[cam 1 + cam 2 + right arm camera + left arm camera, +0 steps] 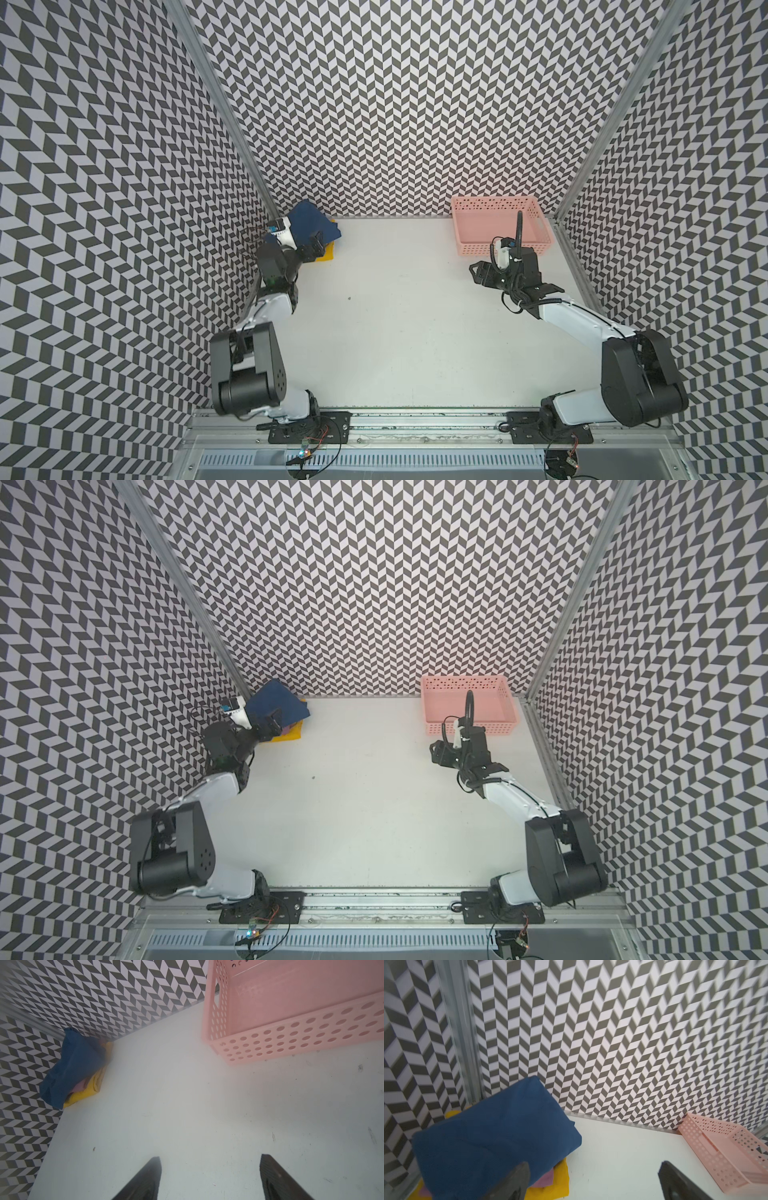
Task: Fold and stack t-shirts
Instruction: Smooth out the T-shirt, then reset both arms
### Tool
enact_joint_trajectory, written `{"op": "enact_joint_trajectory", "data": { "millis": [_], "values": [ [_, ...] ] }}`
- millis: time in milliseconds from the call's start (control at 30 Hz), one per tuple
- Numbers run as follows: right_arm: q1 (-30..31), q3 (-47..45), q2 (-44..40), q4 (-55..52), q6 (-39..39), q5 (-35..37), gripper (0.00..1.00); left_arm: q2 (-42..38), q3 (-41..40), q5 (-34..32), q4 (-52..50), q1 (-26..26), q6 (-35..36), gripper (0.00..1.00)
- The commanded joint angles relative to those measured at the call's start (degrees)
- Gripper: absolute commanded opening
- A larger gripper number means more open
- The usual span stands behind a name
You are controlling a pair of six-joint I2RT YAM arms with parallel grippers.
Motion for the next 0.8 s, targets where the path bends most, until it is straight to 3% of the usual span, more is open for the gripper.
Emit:
{"op": "enact_joint_trajectory", "data": {
  "millis": [0,67,167,267,433,567,633,733,767],
  "values": [
    [-0.2,-3.0,-1.1,3.5,2.3,0.7,0.76,-7.1,-10.4,-13.6,11.9,-5.4,10.5,0.99],
    [-0.1,-4.3,-2.4,4.5,2.6,2.2,0.77,-8.8,-13.7,-16.6,13.8,-7.1,12.8,0.99],
    [-0.1,-6.1,-5.6,5.3,2.8,6.6,0.82,-7.6,-14.7,-16.1,13.2,-7.8,12.0,0.99],
    [-0.2,-7.4,-9.4,5.3,2.6,10.1,0.99,-6.6,-16.2,-16.2,12.3,-9.6,10.9,0.99],
    [-0.1,-9.2,-12.5,5.4,2.8,14.1,0.99,-5.7,-21.8,-22.0,16.2,-12.6,13.4,0.99],
    [-0.1,-9.1,-12.8,5.0,2.7,15.6,0.99,-1.4,-24.7,-20.7,22.9,-12.5,13.5,1.00],
    [-0.1,-9.2,-13.0,4.9,2.4,16.4,0.99,-0.7,-22.1,-20.2,18.3,-12.5,12.9,1.00],
    [-0.2,-9.5,-14.2,5.1,1.8,17.9,0.99,0.0,-22.6,-19.7,20.4,-12.1,13.7,0.99],
    [-0.1,-9.8,-14.8,5.6,1.6,18.1,0.99,0.9,-25.6,-19.4,27.5,-11.6,14.1,0.99]
  ]
}}
